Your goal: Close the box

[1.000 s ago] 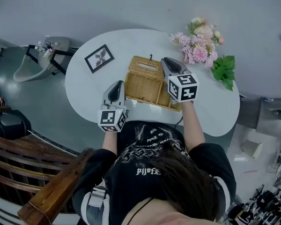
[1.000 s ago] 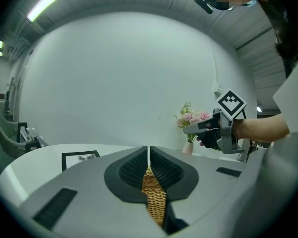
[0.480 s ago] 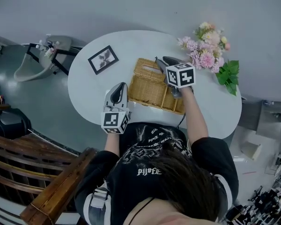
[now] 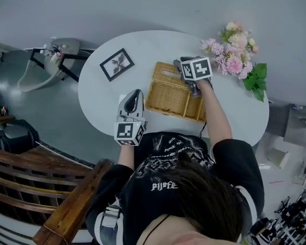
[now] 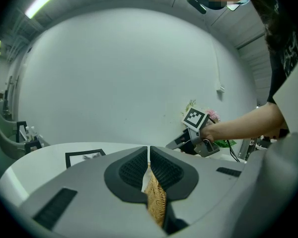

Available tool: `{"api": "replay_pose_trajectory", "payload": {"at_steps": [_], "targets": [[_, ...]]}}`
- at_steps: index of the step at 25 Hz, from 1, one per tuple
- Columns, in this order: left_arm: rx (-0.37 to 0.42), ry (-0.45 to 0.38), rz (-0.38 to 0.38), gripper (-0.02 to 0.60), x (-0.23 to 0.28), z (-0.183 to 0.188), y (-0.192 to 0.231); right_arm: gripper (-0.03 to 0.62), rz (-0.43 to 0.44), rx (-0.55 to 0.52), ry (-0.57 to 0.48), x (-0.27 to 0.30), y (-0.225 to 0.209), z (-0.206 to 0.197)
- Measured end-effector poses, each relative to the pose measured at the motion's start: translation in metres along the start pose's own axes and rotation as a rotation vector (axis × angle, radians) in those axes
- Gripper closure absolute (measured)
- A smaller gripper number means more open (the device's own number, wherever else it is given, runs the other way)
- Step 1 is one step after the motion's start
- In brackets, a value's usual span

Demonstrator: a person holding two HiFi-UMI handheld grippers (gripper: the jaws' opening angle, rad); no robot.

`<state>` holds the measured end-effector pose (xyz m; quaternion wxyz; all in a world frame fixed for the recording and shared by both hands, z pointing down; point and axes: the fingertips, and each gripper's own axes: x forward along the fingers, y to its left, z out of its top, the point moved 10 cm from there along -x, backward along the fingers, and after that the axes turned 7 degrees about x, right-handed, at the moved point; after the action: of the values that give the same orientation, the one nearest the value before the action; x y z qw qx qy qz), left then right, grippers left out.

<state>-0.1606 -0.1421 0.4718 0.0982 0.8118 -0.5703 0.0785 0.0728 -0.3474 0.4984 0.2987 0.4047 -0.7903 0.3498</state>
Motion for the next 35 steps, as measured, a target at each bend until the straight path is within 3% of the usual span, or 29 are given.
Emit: {"api": "replay_pose_trajectory", "payload": {"at_steps": [9,22,27,29,35], "targets": [[-0.057,0.018,-0.024,0.549,0.009,-0.006,0.02,0.433,0.019,0.103,0.129,0.033,-0.024,0.007],[-0.083,0.044,0.0,0.549,0.019,-0.016,0.046,0.465,-0.039,0.057,0.29,0.076,-0.028,0.01],[-0.081,0.057,0.016,0.549,0.02,-0.019,0.051,0.496,-0.019,0.06,0.334,0.085,-0.028,0.01],[-0.085,0.059,0.023,0.549,0.019,-0.019,0.052,0.541,-0.007,0.059,0.354,0.087,-0.027,0.01],[-0.09,0.064,0.037,0.549,0.015,-0.021,0.056,0.546,0.033,0.063,0.344,0.085,-0.025,0.013]]}}
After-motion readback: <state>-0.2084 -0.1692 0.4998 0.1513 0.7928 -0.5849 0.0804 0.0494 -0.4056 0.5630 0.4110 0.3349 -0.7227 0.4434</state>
